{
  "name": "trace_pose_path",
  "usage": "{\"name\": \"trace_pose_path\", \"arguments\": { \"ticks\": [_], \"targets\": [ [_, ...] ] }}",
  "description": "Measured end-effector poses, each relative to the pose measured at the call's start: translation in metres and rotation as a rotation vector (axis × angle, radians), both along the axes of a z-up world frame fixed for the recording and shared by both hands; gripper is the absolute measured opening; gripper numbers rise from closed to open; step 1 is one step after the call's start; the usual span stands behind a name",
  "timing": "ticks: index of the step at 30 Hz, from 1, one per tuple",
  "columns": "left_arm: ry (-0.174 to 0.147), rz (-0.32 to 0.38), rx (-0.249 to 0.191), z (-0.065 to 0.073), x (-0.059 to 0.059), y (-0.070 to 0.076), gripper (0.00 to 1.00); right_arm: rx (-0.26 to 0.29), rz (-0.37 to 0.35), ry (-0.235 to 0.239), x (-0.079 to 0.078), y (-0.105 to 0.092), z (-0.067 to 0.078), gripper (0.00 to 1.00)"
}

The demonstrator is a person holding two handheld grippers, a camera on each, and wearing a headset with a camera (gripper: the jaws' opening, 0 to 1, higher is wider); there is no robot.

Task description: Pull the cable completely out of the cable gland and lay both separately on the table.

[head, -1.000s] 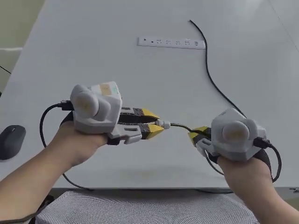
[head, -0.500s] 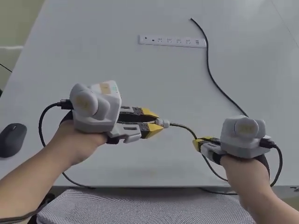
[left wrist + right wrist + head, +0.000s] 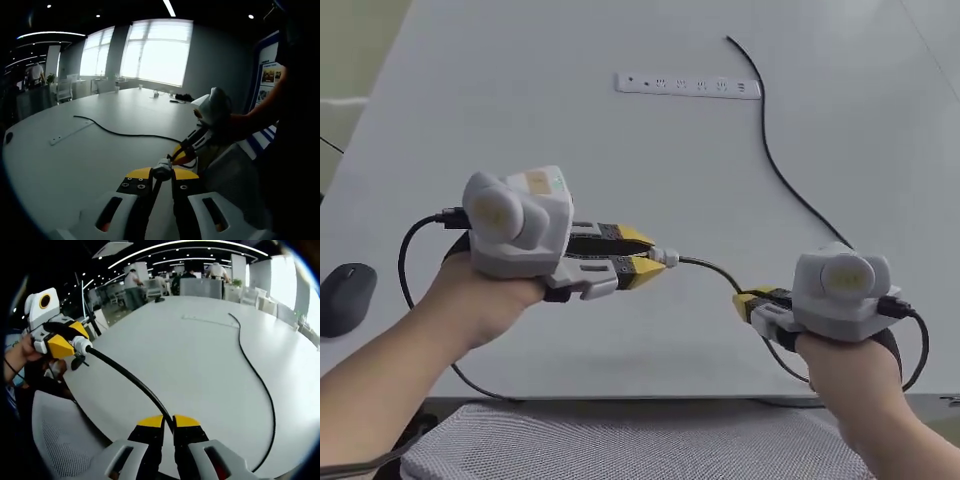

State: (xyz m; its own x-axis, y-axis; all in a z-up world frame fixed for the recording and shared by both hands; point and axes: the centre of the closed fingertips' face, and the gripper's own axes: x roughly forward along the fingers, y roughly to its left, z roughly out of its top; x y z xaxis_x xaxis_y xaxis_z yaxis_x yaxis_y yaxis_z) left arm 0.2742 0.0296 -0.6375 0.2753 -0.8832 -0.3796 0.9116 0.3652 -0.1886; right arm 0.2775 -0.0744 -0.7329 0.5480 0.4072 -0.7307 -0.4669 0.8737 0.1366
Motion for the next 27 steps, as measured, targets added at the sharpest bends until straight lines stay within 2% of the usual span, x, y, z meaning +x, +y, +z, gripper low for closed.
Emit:
{"name": "trace_pose_path", "arguments": {
  "ticks": [5,8,10,12,14,15,16,18,22,27],
  "targets": [
    [-0.001,0.002,-0.001,0.001,0.0,0.0,0.15,-0.033,0.052,-0.023,-0.003,0.002,0.002,0.02],
    [0.001,0.004,0.001,0.001,0.001,0.001,0.15,-0.027,0.079,-0.036,-0.005,0.004,0.007,0.02],
    [0.004,0.004,0.001,0.001,0.0,0.0,0.15,-0.019,0.081,-0.041,-0.006,0.004,0.011,0.07],
    [0.003,0.001,0.004,0.001,0.0,0.0,0.15,-0.054,0.12,-0.075,-0.006,0.004,0.018,0.11],
    [0.006,0.001,0.004,0.001,0.0,0.0,0.15,-0.007,0.118,-0.083,-0.006,0.011,0.03,0.14],
    [0.006,0.002,0.004,0.0,0.0,0.0,0.15,-0.023,0.15,-0.114,-0.003,0.015,0.038,0.16],
    [0.007,0.002,0.006,0.0,0.0,0.0,0.15,-0.061,0.183,-0.142,0.0,0.016,0.043,0.18],
    [0.01,-0.002,0.009,-0.001,0.0,0.0,0.15,-0.169,0.299,-0.228,0.004,0.025,0.055,0.19],
    [0.01,-0.009,0.018,-0.003,0.0,-0.002,0.15,-0.272,0.457,-0.313,0.003,0.048,0.066,0.22],
    [0.009,-0.005,0.013,-0.003,0.003,-0.002,0.15,-0.263,0.504,-0.341,0.002,0.069,0.073,0.21]
  ]
}}
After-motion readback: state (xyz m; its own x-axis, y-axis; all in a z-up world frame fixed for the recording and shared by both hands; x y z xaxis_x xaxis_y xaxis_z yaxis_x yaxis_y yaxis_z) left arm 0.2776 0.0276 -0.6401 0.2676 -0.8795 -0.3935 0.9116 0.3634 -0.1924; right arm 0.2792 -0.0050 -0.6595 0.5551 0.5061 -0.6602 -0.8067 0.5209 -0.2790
